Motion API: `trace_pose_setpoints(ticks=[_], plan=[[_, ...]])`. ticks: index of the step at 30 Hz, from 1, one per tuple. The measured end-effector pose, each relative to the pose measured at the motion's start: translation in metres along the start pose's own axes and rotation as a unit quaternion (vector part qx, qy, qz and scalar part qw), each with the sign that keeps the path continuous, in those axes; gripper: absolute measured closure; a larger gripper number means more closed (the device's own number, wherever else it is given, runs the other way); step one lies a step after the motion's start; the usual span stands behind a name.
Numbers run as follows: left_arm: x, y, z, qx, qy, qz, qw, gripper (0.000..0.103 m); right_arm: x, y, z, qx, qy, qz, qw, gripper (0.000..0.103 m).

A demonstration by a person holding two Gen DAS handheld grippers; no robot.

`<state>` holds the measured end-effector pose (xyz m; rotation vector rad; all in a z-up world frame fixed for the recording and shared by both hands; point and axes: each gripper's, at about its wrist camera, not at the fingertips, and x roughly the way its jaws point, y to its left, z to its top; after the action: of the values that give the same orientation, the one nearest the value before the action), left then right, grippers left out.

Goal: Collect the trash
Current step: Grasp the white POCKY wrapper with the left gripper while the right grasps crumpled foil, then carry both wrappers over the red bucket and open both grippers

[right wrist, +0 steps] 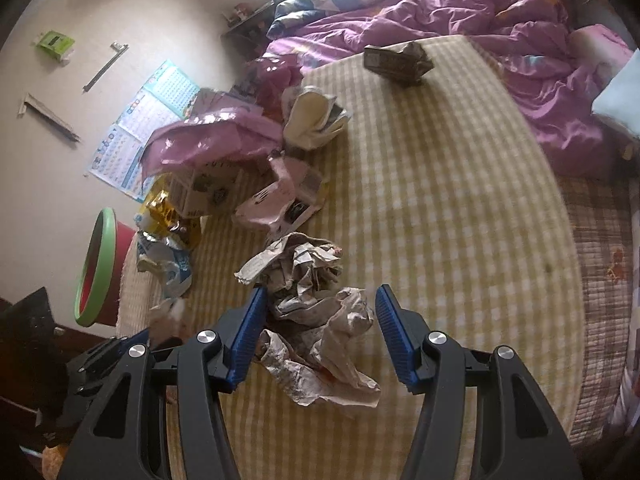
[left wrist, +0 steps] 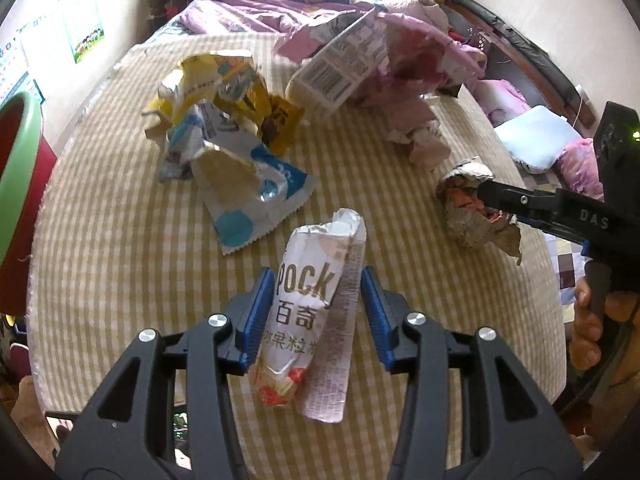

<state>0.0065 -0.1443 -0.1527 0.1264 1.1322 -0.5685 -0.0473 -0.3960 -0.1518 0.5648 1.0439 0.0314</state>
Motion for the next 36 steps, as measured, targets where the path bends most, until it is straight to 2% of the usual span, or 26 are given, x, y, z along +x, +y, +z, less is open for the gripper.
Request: trace_pose_setpoints(ticks=[2,5,9,13,20,36], plan=[[0.000,0.000,0.001,-0.002,-0.001,-0.002,1.0000,0.063,0.001,0.004,-0.002,-0.010,0.004,0.001,1.000,0.050],[-0.007,0.003,0.006,-0.009,-0.019,0.001,0.9998,0.064,-0.002,0.012,-0.003,-0.024,-0.001,0.005,1.000,0.058],[-0.024,0.012,0.012,-0.026,-0.051,0.014,0.9983,0.064,-0.021,0.035,-0.003,-0.062,-0.046,0.004,0.997,0.061],[-0.047,0.024,0.020,-0.047,-0.089,0.032,0.9944,0.064,-0.037,0.067,-0.003,-0.115,-0.087,0.004,0.989,0.061],[-0.084,0.048,0.022,-0.075,-0.143,0.073,0.9843,0.064,-0.039,0.112,-0.002,-0.168,-0.112,0.024,0.979,0.061],[-0.138,0.117,0.001,-0.148,-0.193,0.142,0.9594,0.064,-0.027,0.191,0.011,-0.207,-0.135,0.072,0.966,0.061]])
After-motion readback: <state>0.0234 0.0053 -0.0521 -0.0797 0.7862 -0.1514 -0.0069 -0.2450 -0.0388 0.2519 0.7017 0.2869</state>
